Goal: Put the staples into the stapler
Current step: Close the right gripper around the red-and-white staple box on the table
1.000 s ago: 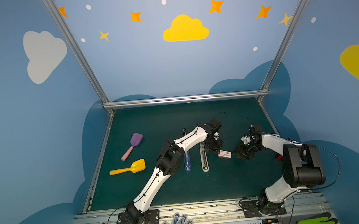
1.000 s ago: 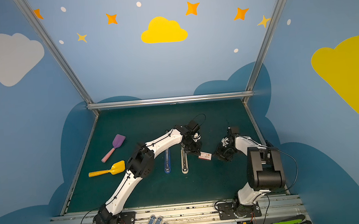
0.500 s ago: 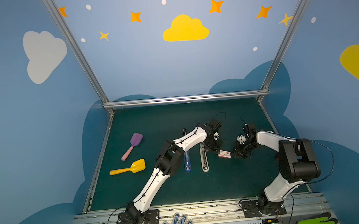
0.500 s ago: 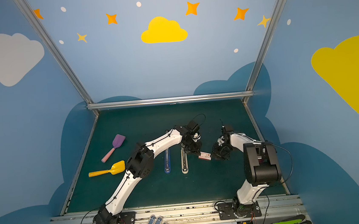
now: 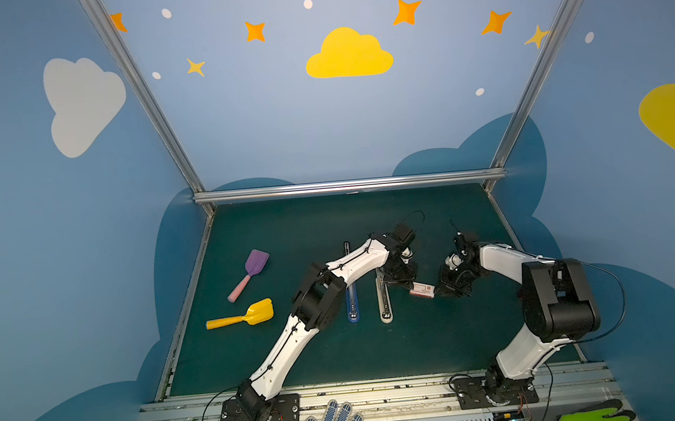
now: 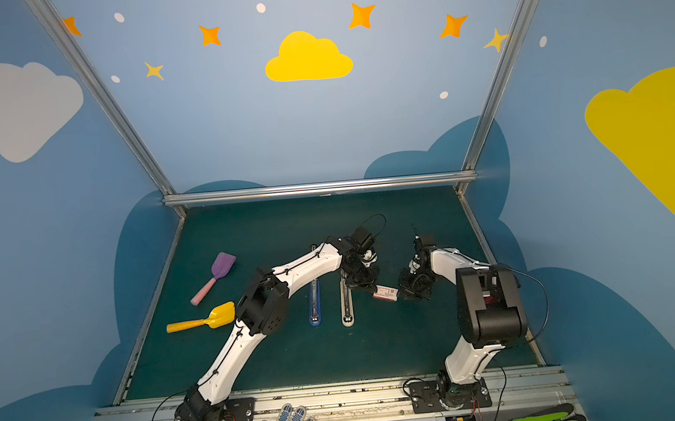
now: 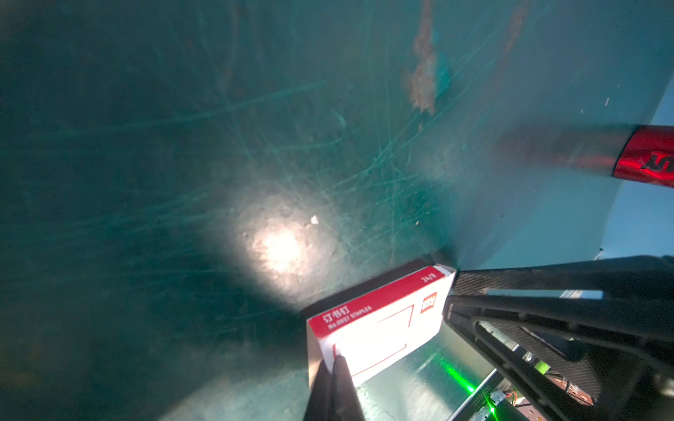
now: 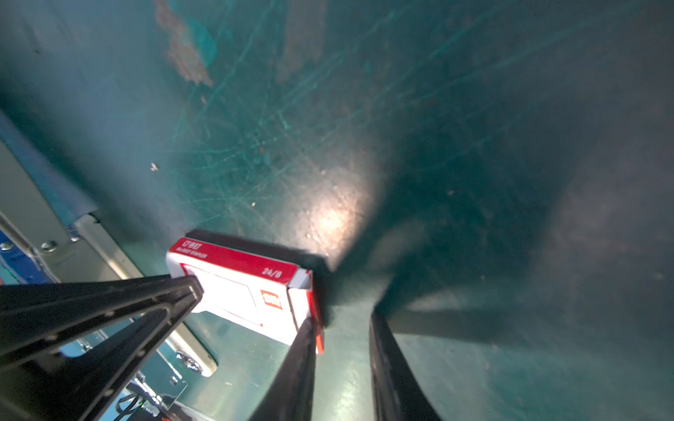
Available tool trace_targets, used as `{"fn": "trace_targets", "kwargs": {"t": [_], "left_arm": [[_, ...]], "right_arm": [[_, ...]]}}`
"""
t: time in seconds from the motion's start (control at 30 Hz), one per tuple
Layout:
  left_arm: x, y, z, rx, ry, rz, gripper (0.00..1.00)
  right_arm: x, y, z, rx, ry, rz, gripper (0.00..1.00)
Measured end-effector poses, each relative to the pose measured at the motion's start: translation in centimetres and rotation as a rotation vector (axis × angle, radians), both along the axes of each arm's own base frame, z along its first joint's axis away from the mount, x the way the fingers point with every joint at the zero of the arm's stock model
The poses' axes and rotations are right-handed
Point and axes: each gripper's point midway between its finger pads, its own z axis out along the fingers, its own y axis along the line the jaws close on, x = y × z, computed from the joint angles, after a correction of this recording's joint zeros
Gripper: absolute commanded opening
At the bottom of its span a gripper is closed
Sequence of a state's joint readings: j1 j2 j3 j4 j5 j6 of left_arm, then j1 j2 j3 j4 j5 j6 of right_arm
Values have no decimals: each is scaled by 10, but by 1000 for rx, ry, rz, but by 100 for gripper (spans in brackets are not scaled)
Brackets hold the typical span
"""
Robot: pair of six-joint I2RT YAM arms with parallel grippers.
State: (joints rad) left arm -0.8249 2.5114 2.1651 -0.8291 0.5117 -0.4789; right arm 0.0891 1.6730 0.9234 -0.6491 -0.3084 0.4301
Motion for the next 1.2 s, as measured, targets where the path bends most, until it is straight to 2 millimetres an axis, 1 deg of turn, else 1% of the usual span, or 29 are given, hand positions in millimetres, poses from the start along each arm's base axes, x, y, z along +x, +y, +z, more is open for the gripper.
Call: {"fn": "trace_targets", "kwargs": {"t": [0.23,0.33,0.4,0.5,0.6,0.67,0.8,0.97,1.2], "left_arm": [[0,0,0,-5,-1,0,4],[0,0,0,-5,-2,0,4],[0,0,0,-5,-1,0,4],[0,0,0,-5,-2,0,4],[0,0,0,-5,-1,0,4],[0,0,0,-5,-1,0,4],[0,0,0,-5,0,3,4],[0,0,1,-6,3,6,4],[0,-1,1,-7,4,5,4]], "right_arm": [[2,-16,5,-61,-18,-38,29],[1,-18,6,-65,-17,-42,31],[1,-17,7,-63,-18,-33,36],[1,-11,16,-52,-51,-6,42],[3,-4,27,-31,-91,23,44],[2,0,30,-22,-104,41,44],[1,6,29,-18,-101,71,43],[5,11,24,-21,-79,95,43],[9,12,14,-46,-25,109,38]]}}
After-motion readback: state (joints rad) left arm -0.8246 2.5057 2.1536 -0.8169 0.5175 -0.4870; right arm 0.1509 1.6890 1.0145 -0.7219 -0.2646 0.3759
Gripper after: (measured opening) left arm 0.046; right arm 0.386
